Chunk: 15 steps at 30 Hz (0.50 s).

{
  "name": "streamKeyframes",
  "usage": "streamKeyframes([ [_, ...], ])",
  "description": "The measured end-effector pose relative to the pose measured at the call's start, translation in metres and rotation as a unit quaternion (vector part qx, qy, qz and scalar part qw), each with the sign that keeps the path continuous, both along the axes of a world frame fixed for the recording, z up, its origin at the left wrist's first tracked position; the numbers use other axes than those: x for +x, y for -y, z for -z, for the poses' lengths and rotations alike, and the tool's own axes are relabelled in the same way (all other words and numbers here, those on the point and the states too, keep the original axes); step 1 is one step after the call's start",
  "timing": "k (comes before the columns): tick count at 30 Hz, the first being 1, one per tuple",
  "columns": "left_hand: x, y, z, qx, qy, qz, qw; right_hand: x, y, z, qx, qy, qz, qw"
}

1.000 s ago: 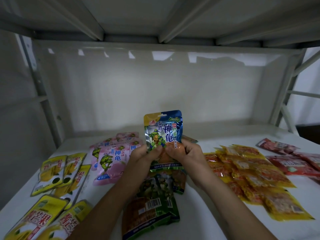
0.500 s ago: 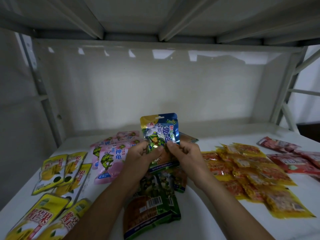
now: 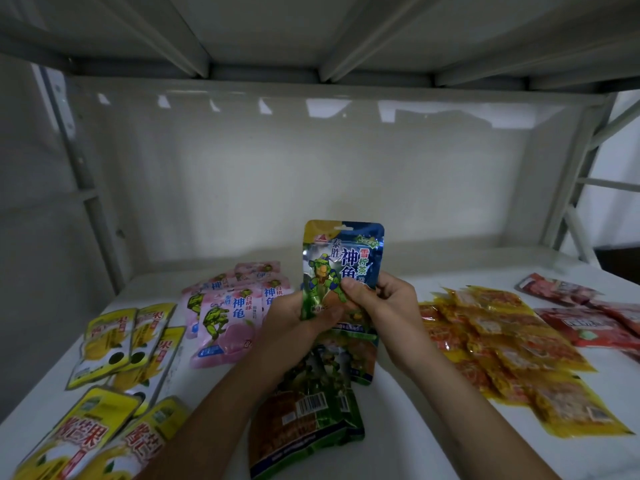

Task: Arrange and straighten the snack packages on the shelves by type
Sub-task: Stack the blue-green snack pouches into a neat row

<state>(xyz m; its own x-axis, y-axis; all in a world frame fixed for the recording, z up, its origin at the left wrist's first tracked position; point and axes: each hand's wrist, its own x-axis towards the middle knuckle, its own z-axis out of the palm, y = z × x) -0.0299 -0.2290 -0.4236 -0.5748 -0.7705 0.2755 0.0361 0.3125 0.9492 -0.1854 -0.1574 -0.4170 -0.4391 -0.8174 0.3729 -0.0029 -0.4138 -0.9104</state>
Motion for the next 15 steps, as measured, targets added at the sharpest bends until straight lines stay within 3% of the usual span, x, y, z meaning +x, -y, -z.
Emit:
streamKeyframes([
  [6, 0.0004, -0.0006, 0.0017, -0.066, 0.053, -0.01, 0.996, 0.0011, -0.0045, -0.0056, -0.037, -0.017, 0.019, 0.999],
  [12, 0.0, -0.0072, -0.0044, 0.069, -0.005, -0.013, 0.997, 0.0008, -0.0032, -0.0048, -0.035, -0.024, 0.022, 0.999],
  [15, 0.0, -0.0073, -0.0067, 0.081, -0.006, 0.001, 0.997, 0.0014, -0.0023, -0.0046, -0.035, -0.023, 0.028, 0.999],
])
